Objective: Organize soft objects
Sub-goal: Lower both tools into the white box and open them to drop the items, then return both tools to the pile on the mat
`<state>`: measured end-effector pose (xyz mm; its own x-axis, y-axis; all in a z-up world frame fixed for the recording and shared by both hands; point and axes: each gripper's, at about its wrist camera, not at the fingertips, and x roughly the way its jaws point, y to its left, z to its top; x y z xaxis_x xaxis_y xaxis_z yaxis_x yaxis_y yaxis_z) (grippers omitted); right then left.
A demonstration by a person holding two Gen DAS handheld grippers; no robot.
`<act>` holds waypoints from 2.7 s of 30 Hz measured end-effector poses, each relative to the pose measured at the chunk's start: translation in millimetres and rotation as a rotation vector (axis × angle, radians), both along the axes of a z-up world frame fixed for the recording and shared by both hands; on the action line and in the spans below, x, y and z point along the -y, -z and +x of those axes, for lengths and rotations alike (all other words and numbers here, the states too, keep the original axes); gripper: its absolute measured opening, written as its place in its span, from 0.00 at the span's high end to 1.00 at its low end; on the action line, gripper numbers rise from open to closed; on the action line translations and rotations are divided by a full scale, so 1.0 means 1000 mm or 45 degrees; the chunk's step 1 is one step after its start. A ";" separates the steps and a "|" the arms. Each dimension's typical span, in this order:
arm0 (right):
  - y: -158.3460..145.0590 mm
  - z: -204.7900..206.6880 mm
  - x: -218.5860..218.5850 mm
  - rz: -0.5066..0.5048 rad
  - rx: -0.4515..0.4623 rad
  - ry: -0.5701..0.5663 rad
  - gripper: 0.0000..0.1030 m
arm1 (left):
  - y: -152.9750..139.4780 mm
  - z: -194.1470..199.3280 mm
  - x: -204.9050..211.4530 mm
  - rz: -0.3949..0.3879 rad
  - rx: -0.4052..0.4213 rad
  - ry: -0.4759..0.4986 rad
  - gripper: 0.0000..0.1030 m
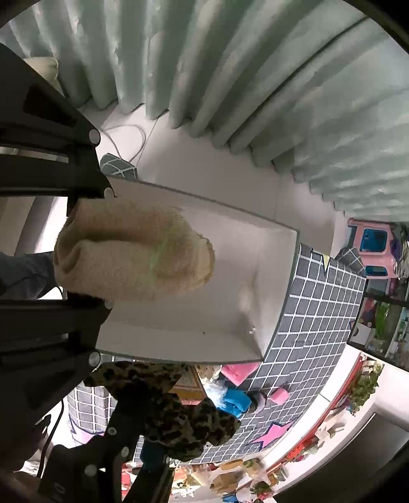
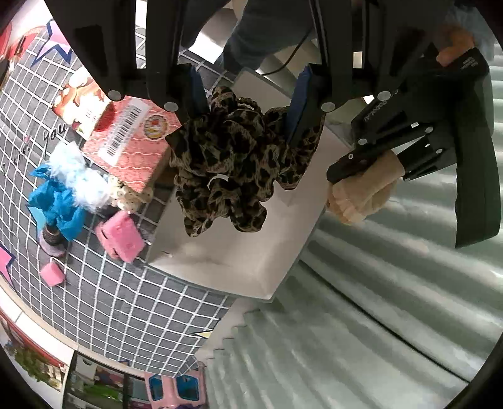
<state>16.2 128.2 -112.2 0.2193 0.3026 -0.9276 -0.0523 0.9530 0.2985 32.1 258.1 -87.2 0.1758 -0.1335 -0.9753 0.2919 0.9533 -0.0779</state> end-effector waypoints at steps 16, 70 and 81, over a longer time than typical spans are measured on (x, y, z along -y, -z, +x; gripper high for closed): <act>0.010 0.002 -0.021 -0.010 -0.050 -0.060 0.54 | 0.014 -0.003 -0.009 0.022 -0.053 -0.010 0.77; 0.035 0.014 -0.030 -0.031 -0.076 -0.066 0.01 | 0.041 0.007 -0.047 0.021 -0.152 -0.162 0.00; -0.025 0.002 0.056 0.058 0.058 0.256 0.01 | 0.000 0.030 0.028 -0.116 -0.076 0.044 0.00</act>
